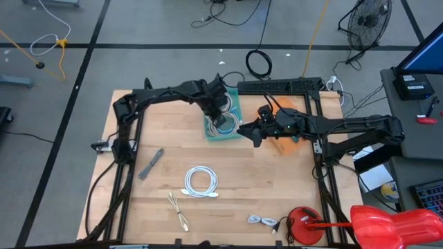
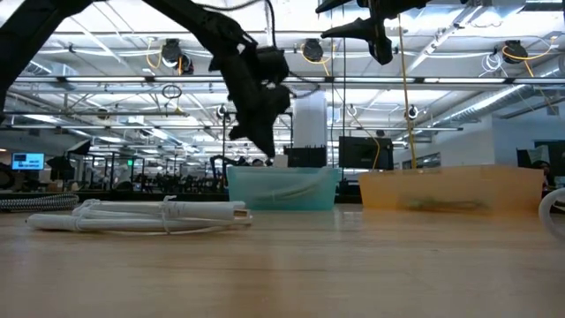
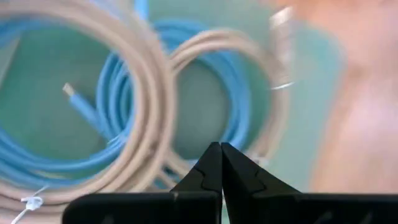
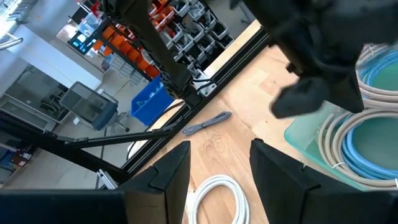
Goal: Pick & Place USB Port
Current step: Put the right brown charger cable into the green bin
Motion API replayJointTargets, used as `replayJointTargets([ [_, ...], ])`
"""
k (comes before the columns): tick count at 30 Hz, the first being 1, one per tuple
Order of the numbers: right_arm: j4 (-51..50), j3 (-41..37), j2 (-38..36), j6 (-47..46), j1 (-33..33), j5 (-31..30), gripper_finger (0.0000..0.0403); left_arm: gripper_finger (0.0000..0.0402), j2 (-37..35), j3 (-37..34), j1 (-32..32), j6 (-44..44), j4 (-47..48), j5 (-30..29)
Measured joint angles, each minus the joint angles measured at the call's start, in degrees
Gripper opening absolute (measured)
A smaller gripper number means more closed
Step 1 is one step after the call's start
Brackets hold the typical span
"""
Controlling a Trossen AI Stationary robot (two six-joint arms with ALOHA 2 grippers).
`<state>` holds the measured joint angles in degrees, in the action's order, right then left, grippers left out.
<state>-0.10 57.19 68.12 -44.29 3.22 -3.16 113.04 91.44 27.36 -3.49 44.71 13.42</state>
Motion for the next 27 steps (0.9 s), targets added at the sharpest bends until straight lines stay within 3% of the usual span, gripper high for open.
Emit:
replayJointTargets([
  [6,0.22,0.0,0.0,0.06,0.21,0.0,0.0155,0.0,-3.66,0.02,2.14,-2.57,-6.28,2.58],
  [14,1.4,0.0,0.0,0.44,0.55,0.17,0.0155,0.0,0.3,0.07,10.11,-25.74,-30.13,21.08],
  [19,1.6,0.0,0.0,0.45,0.51,0.2,0.0155,0.0,4.29,0.07,12.72,-35.51,-36.62,24.25],
  [27,1.18,0.0,0.0,1.07,0.04,0.24,0.0155,0.0,7.29,0.02,10.97,-37.21,-37.31,24.11],
])
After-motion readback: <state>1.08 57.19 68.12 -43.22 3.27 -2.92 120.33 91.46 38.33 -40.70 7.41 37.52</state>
